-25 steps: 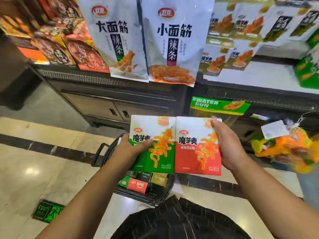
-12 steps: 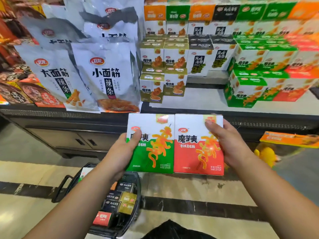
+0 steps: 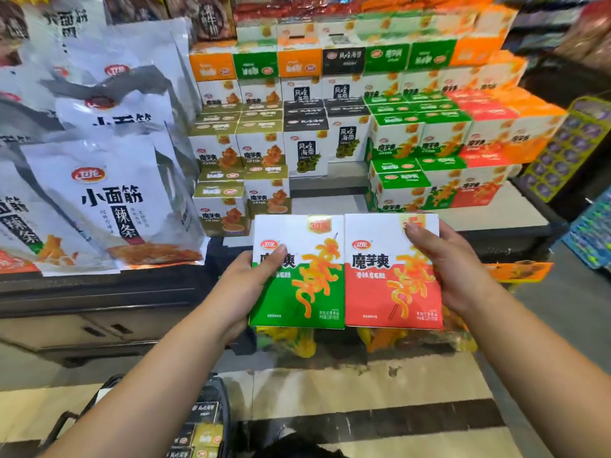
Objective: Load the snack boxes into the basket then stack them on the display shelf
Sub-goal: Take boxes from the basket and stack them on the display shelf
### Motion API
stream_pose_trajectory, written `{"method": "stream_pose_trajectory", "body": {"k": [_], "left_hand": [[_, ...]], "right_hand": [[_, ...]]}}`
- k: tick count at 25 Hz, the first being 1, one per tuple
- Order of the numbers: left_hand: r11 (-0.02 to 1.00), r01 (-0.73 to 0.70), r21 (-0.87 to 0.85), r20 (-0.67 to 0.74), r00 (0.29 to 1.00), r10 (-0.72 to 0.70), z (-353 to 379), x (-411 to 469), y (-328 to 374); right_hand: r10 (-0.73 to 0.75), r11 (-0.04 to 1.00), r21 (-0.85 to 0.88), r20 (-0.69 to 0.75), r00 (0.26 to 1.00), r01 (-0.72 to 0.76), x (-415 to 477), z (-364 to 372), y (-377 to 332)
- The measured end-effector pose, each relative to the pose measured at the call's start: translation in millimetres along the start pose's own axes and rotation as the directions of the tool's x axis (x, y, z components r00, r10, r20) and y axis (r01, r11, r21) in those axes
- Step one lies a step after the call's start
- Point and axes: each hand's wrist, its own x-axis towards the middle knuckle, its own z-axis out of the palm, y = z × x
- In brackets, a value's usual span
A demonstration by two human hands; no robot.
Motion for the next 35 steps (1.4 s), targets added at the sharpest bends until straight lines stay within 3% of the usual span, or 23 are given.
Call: {"method": "stream_pose_trajectory", "body": {"k": [8, 18, 25, 29, 35], "left_hand": [[0.996, 0.083, -0.018, 0.167, 0.983, -0.079, 65.8, 104.4, 19.8], [0.975, 0.181, 0.128, 0.277, 0.937, -0.21, 161.2, 202.1, 38.6], [0.985, 0.096, 0.146, 0.17, 0.978, -0.12, 222.3, 210.2, 10.9], [0.988, 0.052, 0.149, 0.063, 0.996, -0.062, 253.4, 199.7, -14.5], [0.959, -0.006, 0.283, -0.127, 0.991, 0.043, 279.3, 194.6, -42.7]], "right_hand": [[-0.039, 0.999, -0.012, -0.134, 0.99, 0.038, 60.7, -57.9, -25.5], [-0.036, 0.995, 0.078, -0.313, 0.949, 0.064, 104.3, -128.5, -56.3], [0.051, 0.996, 0.085, -0.253, 0.966, -0.03, 140.2, -200.3, -62.9], [0.088, 0.994, 0.067, -0.12, 0.989, -0.081, 161.6, -238.7, -71.5], [0.132, 0.991, 0.004, 0.053, 0.99, -0.133, 180.3, -283.0, -84.0]]}}
